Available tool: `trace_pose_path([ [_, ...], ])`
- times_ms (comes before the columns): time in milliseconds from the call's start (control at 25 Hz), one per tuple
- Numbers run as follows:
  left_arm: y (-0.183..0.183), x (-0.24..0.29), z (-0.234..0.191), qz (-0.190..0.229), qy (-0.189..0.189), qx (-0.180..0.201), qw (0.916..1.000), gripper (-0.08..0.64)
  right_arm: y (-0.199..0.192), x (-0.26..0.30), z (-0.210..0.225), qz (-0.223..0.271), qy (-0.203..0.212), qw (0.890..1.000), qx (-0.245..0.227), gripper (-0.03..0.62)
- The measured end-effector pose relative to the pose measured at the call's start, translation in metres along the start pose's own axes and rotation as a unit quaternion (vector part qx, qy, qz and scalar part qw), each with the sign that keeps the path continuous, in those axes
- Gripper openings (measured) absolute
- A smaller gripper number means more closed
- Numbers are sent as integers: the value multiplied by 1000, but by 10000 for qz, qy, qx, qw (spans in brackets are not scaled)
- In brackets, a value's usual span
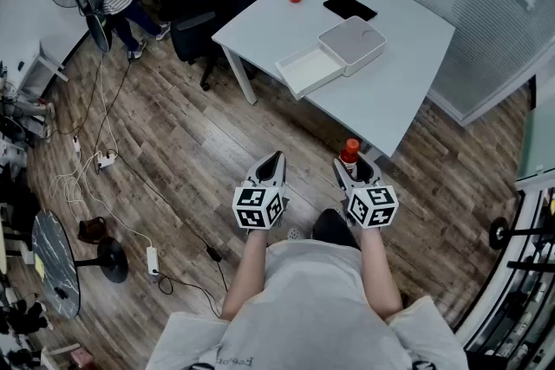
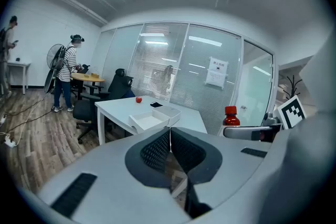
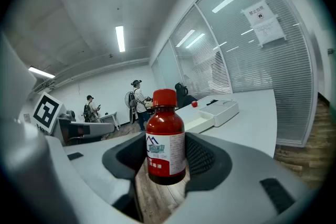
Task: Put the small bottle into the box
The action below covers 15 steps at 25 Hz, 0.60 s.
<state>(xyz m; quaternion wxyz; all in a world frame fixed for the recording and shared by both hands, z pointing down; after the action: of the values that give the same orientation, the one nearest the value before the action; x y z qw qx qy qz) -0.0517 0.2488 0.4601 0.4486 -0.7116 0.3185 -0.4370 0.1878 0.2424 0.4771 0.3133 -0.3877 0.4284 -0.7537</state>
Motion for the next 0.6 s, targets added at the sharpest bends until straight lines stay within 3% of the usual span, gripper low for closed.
trace_pose_path([
  [480, 3, -9, 4, 103, -5, 108, 9999, 29, -4, -8, -3, 61, -54, 10000, 40, 225],
  [600, 4, -12, 1, 107, 8, 114, 9999, 29, -6, -9, -5, 166, -35, 9996, 229, 225],
])
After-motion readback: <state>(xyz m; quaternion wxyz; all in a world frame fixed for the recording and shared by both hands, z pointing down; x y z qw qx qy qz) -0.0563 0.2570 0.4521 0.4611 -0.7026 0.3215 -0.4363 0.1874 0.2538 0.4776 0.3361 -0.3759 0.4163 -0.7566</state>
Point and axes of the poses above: the fingertips, and each gripper's own axes: x forward along the fingers, z to its right, y out of its top, the point moved 8 cm from there along -x, backward along the fingers, and after that the axes turned 3 degrees about x, right-handed, at the moved point
